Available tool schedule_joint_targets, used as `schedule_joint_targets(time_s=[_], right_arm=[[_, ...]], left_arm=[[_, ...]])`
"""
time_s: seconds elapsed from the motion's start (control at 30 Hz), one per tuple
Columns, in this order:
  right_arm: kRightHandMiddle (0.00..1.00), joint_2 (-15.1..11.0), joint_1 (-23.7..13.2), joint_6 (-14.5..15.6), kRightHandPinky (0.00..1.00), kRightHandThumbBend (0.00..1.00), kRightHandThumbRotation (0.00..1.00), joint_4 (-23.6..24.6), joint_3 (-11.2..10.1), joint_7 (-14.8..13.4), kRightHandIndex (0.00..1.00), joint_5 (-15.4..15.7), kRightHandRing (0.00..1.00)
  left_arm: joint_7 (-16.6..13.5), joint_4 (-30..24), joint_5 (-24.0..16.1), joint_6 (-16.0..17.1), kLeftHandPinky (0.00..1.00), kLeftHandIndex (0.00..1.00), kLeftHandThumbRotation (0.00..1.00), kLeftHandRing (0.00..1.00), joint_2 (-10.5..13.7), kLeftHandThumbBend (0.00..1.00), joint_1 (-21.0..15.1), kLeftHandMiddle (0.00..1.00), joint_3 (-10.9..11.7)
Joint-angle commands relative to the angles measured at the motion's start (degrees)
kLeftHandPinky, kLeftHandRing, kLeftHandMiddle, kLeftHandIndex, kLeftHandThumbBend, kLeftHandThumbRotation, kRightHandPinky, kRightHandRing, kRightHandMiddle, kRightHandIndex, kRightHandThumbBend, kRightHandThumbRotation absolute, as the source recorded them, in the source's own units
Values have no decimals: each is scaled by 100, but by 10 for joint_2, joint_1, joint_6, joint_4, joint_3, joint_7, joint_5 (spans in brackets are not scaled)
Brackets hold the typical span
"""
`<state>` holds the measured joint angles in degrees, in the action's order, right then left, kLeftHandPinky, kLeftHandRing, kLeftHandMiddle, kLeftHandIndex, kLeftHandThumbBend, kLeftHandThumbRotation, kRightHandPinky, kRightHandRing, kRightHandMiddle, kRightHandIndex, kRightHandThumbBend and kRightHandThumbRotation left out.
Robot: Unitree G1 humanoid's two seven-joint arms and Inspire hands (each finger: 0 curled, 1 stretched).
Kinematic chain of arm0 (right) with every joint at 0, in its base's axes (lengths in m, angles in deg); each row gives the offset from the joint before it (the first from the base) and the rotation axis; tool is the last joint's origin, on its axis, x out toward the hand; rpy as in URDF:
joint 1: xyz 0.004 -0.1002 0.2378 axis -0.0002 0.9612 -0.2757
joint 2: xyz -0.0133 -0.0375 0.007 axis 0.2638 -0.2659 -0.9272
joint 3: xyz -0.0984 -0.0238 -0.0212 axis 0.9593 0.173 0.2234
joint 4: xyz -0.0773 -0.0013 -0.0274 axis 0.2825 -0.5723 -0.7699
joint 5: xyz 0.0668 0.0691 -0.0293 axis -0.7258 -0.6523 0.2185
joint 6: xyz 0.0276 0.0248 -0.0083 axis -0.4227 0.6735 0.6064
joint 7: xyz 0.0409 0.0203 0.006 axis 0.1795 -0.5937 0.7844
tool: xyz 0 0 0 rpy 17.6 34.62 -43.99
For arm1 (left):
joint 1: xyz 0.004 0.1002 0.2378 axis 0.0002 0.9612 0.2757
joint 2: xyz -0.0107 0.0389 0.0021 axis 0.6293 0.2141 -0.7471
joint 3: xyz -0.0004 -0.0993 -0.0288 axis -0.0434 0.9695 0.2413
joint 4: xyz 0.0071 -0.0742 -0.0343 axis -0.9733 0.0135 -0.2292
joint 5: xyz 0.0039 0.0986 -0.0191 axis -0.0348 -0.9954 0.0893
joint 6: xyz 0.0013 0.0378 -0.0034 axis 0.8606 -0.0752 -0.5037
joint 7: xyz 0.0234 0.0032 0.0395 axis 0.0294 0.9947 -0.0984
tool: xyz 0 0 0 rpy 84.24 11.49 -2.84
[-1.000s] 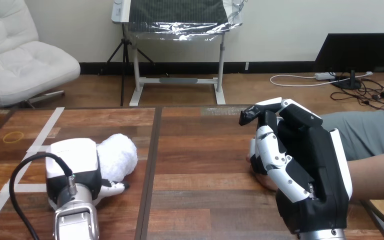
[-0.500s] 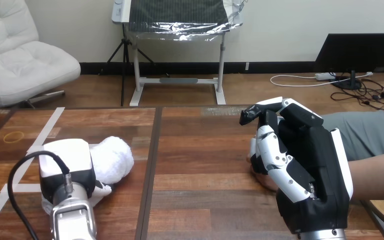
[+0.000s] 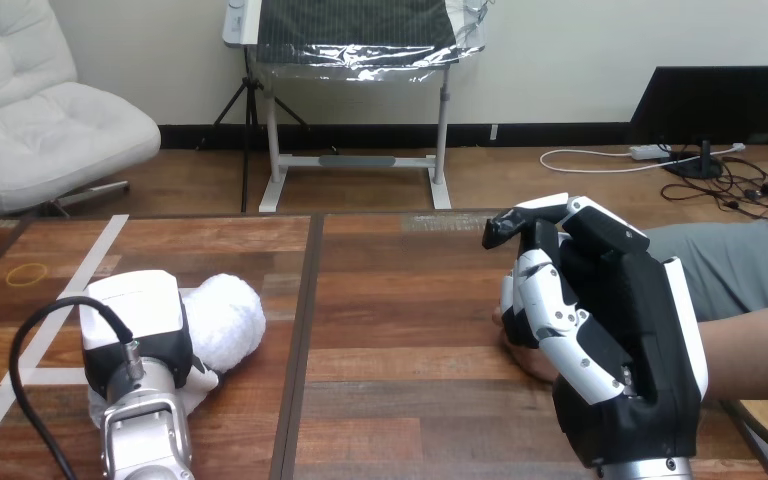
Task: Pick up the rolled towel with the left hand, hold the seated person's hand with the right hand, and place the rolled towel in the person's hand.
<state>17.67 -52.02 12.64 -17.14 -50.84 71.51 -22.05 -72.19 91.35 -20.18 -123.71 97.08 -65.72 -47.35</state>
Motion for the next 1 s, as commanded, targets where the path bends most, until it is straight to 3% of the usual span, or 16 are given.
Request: schedule_joint_targets(time_s=[0.0,0.27,0.4,0.67,0.97], right_arm=[[0,36,-10,-3,0,0,0,28,-2,0,0,-15,0],[0,42,-15,7,0,0,0,24,5,3,0,-54,0],[0,46,-23,14,0,0,0,15,10,18,0,-109,0],[0,55,-40,20,0,0,0,-7,14,34,0,-162,0],[0,73,-61,37,0,0,0,-30,19,29,0,-199,0]], left_arm=[[-28,19,21,19,16,61,2,20,13,67,1,31,5],[-87,23,56,52,17,58,1,23,14,64,12,33,14],[-136,22,86,85,18,55,1,23,10,63,22,32,28],[-187,13,111,131,21,54,3,26,17,58,38,36,30],[-263,4,145,234,26,54,3,32,32,56,60,41,38]])
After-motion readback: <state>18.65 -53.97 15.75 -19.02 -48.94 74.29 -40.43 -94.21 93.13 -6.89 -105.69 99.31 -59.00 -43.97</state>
